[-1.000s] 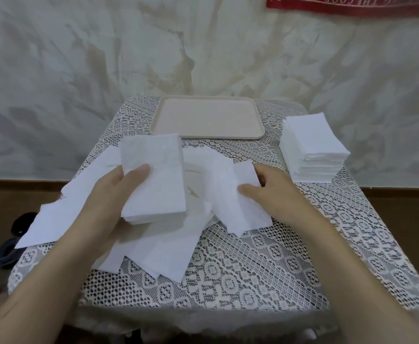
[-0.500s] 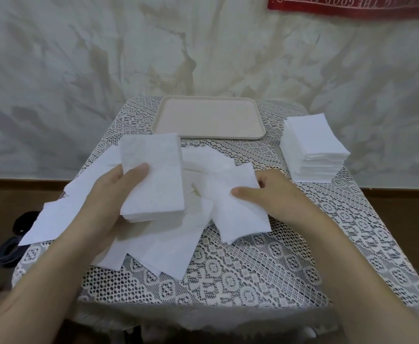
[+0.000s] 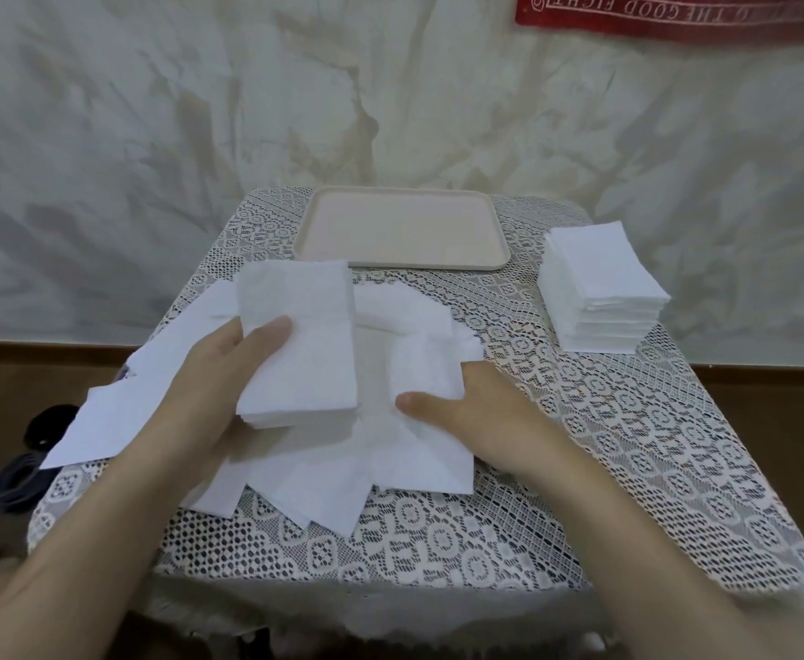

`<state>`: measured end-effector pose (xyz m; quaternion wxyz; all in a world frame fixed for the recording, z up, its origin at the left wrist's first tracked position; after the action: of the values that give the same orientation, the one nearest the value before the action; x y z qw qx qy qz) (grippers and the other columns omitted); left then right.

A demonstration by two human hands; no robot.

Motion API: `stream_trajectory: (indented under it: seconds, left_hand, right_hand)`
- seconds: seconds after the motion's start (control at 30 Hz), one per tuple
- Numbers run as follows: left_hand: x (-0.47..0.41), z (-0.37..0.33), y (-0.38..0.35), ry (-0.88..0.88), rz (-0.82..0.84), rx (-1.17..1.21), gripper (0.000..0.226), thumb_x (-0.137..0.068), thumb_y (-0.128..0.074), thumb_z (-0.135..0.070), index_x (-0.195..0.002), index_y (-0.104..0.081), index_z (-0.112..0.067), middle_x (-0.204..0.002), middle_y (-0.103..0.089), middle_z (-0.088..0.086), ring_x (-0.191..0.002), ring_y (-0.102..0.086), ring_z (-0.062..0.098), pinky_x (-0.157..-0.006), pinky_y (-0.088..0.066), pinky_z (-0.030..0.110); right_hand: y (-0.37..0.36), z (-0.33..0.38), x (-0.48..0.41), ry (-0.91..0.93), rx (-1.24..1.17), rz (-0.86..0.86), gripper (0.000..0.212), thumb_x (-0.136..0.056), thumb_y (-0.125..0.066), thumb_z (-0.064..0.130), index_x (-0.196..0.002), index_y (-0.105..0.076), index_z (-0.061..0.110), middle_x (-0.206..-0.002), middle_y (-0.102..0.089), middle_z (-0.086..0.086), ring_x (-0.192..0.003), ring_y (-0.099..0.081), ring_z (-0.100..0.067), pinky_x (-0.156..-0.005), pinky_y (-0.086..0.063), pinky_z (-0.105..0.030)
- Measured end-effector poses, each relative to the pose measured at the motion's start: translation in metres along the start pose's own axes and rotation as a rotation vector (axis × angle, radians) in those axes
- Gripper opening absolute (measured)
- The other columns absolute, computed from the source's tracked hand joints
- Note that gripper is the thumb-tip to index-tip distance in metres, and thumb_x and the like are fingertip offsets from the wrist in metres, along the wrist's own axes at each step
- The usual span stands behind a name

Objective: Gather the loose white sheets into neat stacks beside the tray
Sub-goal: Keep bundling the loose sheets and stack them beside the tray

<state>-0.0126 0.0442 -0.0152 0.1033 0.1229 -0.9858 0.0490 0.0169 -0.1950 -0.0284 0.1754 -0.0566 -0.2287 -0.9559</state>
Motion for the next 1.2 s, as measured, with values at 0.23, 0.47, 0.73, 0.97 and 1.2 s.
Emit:
stream_trajectory:
  seconds: [0.23, 0.47, 0.73, 0.97, 1.2]
  left_hand:
    - [-0.001, 0.000, 0.000, 0.003, 0.007, -0.013, 0.026, -0.097, -0.066, -0.039, -0.113, -0.074, -0.020, -0.094, -0.080, 0.001, -0.077, -0.076, 0.014, -0.065, -0.054, 0.034]
    - [0.004, 0.005, -0.006, 0.022, 0.068, -0.054, 0.041, -0.086, -0.070, -0.044, -0.117, -0.074, -0.017, -0.110, -0.080, 0.012, -0.097, -0.075, 0.030, -0.092, -0.055, 0.050]
    - [0.004, 0.004, -0.008, 0.020, 0.061, -0.073, 0.034, -0.091, -0.068, -0.041, -0.112, -0.075, -0.015, -0.102, -0.080, 0.012, -0.083, -0.075, 0.023, -0.081, -0.054, 0.042]
    - [0.007, 0.003, -0.008, 0.020, 0.056, -0.071, 0.029, -0.094, -0.067, -0.039, -0.111, -0.075, -0.016, -0.106, -0.080, 0.013, -0.088, -0.075, 0.026, -0.091, -0.054, 0.048]
    - [0.009, 0.002, -0.009, 0.023, 0.052, -0.065, 0.029, -0.094, -0.068, -0.039, -0.110, -0.074, -0.016, -0.103, -0.080, 0.012, -0.086, -0.075, 0.024, -0.087, -0.053, 0.046]
  right_hand:
    - [0.016, 0.006, -0.002, 0.017, 0.002, -0.073, 0.011, -0.094, -0.071, 0.028, -0.086, -0.066, 0.025, -0.086, -0.072, 0.012, -0.077, -0.070, -0.004, -0.067, -0.054, -0.022]
    - [0.052, 0.000, -0.021, 0.055, -0.031, -0.262, 0.011, -0.093, -0.072, 0.019, -0.085, -0.068, 0.027, -0.090, -0.075, 0.009, -0.083, -0.072, -0.011, -0.072, -0.054, -0.028]
    - [0.051, -0.009, -0.022, 0.020, -0.034, -0.193, 0.007, -0.099, -0.064, 0.022, -0.101, -0.067, 0.028, -0.101, -0.073, 0.010, -0.092, -0.070, -0.009, -0.082, -0.055, -0.029]
    - [0.056, -0.023, -0.007, -0.102, -0.157, -0.158, 0.005, -0.099, -0.066, 0.026, -0.103, -0.069, 0.025, -0.106, -0.076, 0.005, -0.101, -0.072, -0.020, -0.093, -0.057, -0.041]
    - [0.041, -0.019, -0.002, -0.082, 0.085, -0.093, 0.017, -0.097, -0.066, 0.030, -0.112, -0.071, 0.024, -0.105, -0.074, 0.006, -0.099, -0.069, -0.016, -0.091, -0.056, -0.040]
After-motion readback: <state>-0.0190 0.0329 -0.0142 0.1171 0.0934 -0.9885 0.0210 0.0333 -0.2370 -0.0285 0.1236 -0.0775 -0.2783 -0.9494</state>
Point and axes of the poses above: each hand's wrist, its own x-axis away from the middle knuckle, its own y-axis out of the back of the hand, z = x × y, the point moved 4 cm from there along -x, towards the middle knuckle
